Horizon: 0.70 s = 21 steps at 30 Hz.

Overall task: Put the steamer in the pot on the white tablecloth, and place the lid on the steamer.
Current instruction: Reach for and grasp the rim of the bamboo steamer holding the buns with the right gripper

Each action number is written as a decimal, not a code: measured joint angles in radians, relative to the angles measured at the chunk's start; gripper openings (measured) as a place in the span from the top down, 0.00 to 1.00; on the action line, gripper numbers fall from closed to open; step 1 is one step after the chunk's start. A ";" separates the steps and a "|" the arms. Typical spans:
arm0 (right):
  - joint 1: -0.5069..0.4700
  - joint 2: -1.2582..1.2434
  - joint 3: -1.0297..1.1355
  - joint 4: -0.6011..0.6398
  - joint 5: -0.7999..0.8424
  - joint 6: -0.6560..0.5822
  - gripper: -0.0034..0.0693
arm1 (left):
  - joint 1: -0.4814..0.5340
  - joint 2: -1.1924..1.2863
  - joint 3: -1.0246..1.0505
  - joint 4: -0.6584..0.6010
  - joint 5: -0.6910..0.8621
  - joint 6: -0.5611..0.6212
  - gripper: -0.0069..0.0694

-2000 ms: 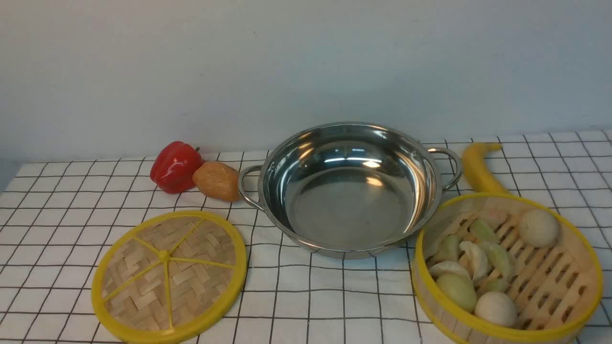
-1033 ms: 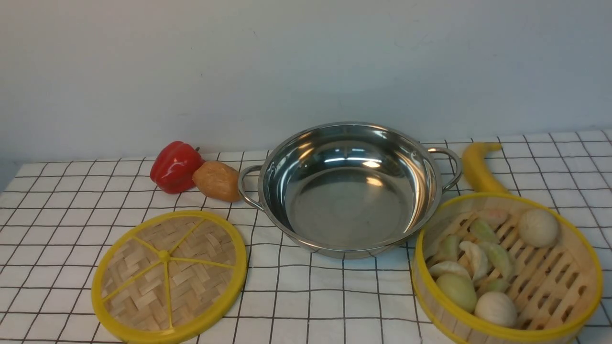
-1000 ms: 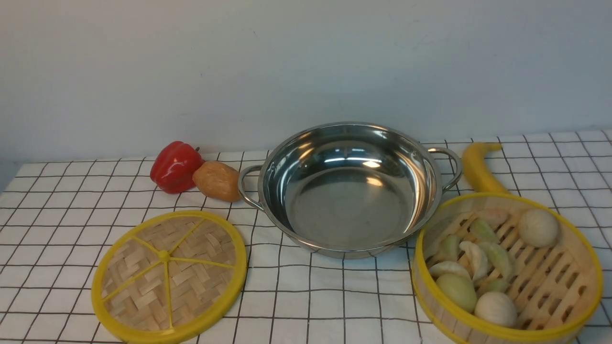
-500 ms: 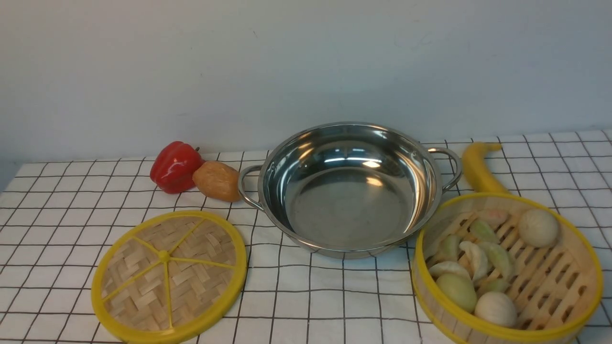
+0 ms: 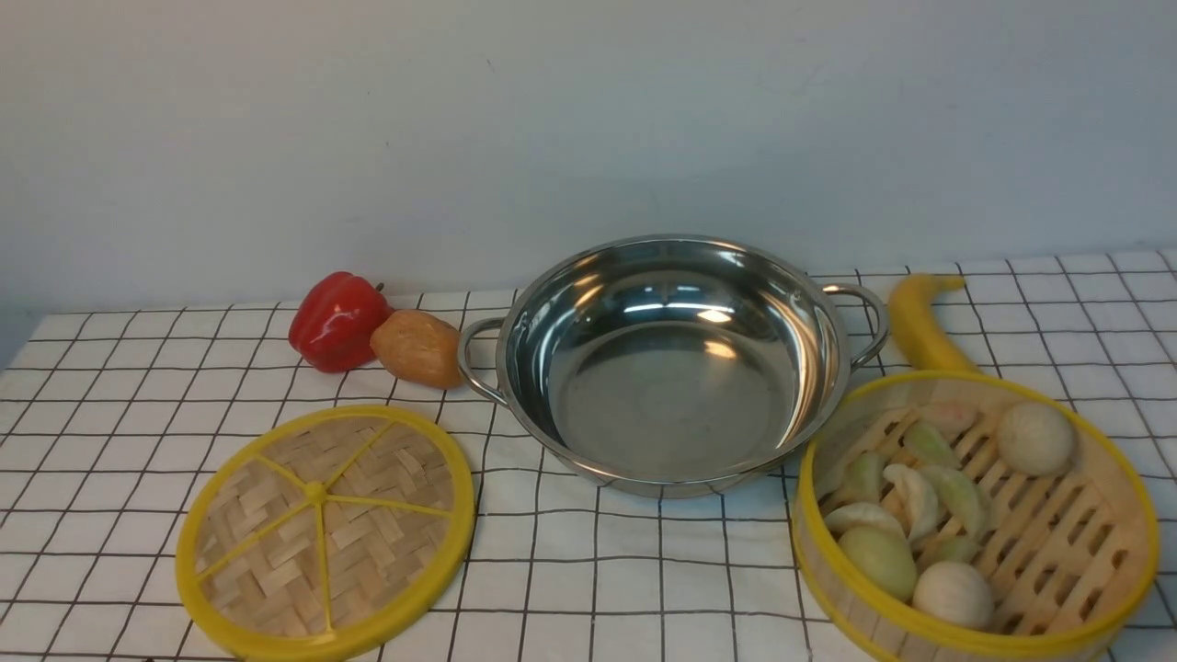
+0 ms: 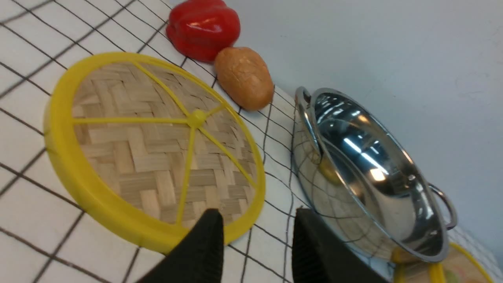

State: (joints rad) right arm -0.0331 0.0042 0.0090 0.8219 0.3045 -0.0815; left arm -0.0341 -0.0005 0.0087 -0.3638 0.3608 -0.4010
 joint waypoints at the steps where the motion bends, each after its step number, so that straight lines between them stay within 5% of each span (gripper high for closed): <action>1: 0.000 0.000 0.000 0.014 0.000 0.001 0.62 | 0.000 0.000 0.000 -0.010 0.000 0.000 0.59; 15: 0.000 0.000 0.000 0.256 -0.011 0.025 0.62 | 0.000 0.000 0.000 -0.102 -0.158 -0.009 0.59; 21: 0.000 0.000 -0.007 0.390 -0.093 0.017 0.62 | 0.000 0.000 -0.001 -0.161 -0.368 -0.010 0.59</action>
State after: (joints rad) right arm -0.0331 0.0039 0.0015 1.2120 0.2112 -0.0642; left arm -0.0341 -0.0005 0.0073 -0.5250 -0.0075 -0.4113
